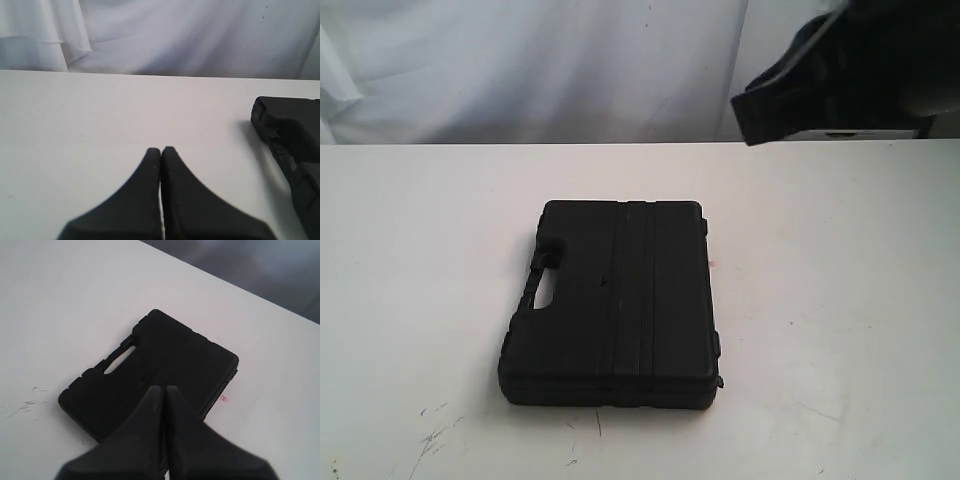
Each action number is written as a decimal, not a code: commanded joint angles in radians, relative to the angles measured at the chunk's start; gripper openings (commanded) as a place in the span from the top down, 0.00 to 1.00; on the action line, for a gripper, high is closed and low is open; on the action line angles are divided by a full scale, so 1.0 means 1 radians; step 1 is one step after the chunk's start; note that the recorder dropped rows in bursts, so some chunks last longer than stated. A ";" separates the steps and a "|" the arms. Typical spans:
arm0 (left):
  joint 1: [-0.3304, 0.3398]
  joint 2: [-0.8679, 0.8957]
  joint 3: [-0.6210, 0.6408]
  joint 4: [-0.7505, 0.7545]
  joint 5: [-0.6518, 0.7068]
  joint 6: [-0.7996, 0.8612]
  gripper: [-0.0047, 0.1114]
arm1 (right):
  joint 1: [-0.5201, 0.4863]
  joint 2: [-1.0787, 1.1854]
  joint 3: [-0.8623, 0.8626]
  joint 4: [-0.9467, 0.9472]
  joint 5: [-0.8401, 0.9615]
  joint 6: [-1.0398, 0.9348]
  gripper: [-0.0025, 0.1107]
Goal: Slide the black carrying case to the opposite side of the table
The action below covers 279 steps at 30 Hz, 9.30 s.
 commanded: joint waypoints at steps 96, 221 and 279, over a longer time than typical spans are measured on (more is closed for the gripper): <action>0.001 -0.005 0.005 -0.006 -0.008 -0.001 0.96 | -0.689 -1.142 1.175 0.034 -0.411 -0.022 0.98; -0.318 1.898 -1.315 -0.195 0.507 -0.105 0.66 | -0.689 -1.142 1.175 0.034 -0.411 -0.020 0.98; -0.318 2.093 -1.313 -0.083 0.479 -0.069 0.96 | -0.689 -1.142 1.175 0.034 -0.411 -0.020 0.98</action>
